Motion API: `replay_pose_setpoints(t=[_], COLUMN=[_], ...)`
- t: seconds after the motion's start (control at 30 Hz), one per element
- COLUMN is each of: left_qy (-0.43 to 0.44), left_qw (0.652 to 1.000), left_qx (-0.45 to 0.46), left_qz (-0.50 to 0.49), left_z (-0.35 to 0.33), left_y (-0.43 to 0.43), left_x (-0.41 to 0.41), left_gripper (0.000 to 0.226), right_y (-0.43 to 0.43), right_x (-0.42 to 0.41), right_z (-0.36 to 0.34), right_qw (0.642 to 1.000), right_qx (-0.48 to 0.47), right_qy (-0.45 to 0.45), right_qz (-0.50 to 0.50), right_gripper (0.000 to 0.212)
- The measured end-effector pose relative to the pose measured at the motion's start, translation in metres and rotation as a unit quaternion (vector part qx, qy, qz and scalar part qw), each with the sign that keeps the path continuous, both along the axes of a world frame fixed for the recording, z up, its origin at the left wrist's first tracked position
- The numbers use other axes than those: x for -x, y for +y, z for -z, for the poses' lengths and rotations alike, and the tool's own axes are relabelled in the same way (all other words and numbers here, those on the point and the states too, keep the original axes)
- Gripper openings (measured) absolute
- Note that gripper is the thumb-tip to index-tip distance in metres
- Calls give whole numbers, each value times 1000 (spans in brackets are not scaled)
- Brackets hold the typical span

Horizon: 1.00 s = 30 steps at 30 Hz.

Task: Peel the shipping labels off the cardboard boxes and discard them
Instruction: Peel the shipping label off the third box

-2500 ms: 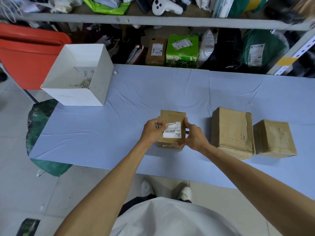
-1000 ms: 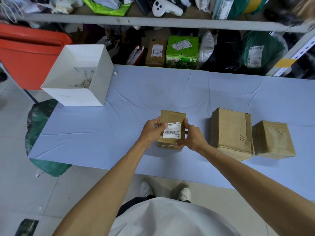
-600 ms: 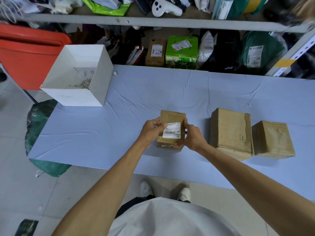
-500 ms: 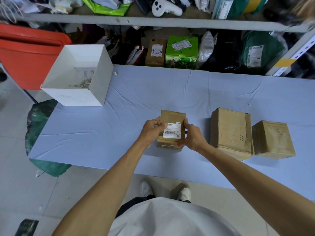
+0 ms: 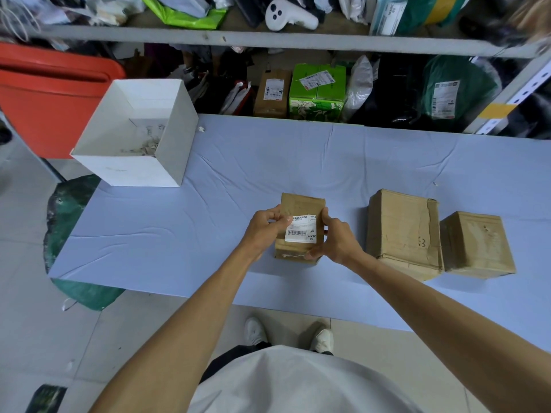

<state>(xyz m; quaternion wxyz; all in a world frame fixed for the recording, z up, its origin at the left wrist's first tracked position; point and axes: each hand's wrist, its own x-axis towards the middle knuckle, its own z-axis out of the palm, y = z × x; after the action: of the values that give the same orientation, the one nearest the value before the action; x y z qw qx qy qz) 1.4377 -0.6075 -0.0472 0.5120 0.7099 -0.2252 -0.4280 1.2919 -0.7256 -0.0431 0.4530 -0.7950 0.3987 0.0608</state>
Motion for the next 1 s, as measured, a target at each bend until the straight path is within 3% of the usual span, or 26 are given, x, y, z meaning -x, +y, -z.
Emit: replay_pose_setpoints(t=[0.07, 0.47, 1.0], left_qy=[4, -77, -50], left_qw=[1000, 996, 997], left_qx=[22, 45, 49], left_qz=[9, 17, 23], left_z=[0, -9, -16], left_y=[1, 5, 8], left_x=[0, 9, 15], left_gripper=[17, 22, 27], right_y=[0, 2, 1], right_x=[0, 3, 14], right_z=[0, 1, -2], right_qw=[1000, 1000, 998], right_qx=[-4, -8, -35], right_qy=[1, -27, -57], right_qz=[1, 10, 15], right_gripper=[121, 121, 124])
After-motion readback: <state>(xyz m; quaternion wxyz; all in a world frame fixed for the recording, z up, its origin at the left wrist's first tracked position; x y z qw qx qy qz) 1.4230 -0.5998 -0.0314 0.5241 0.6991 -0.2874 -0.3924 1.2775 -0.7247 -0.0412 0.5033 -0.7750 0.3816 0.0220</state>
